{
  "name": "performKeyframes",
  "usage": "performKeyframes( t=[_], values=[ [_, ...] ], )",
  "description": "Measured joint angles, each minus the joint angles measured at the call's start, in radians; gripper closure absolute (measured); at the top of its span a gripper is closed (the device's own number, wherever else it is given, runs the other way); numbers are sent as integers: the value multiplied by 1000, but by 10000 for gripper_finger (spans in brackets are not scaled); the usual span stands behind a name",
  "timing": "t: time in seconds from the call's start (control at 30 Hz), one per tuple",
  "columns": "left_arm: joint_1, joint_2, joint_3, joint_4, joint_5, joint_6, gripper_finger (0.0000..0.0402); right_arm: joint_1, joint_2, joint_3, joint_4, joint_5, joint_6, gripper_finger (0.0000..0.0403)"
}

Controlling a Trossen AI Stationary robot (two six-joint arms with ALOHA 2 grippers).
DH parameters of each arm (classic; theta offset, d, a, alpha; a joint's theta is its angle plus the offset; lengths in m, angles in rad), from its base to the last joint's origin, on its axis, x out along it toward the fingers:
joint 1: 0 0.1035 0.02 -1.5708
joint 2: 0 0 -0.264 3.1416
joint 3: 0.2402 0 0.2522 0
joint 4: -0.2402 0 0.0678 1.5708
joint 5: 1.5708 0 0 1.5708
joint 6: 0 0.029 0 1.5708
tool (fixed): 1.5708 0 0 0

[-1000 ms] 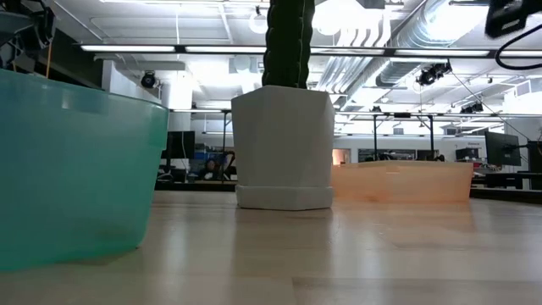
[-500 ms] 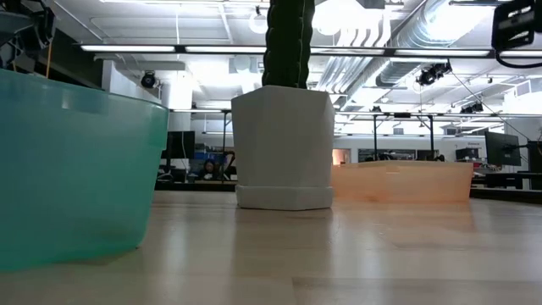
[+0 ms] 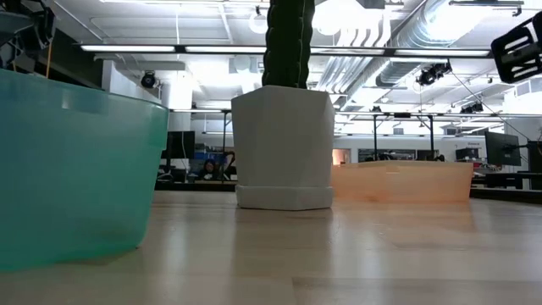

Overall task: Sort pens & pencils
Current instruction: Return to Home Position

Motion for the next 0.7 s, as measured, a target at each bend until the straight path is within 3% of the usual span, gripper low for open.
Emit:
performKeyframes(
  t=[0.23,0.5,0.7],
  values=[
    [0,3,0,-1,0,-21,323,-2,0,0,-1,0,-92,261],
    [0,13,0,9,2,-21,323,-2,0,0,-82,-352,-348,261],
    [0,13,0,15,4,-22,323,-2,0,0,-199,-305,-337,261]
  ],
)
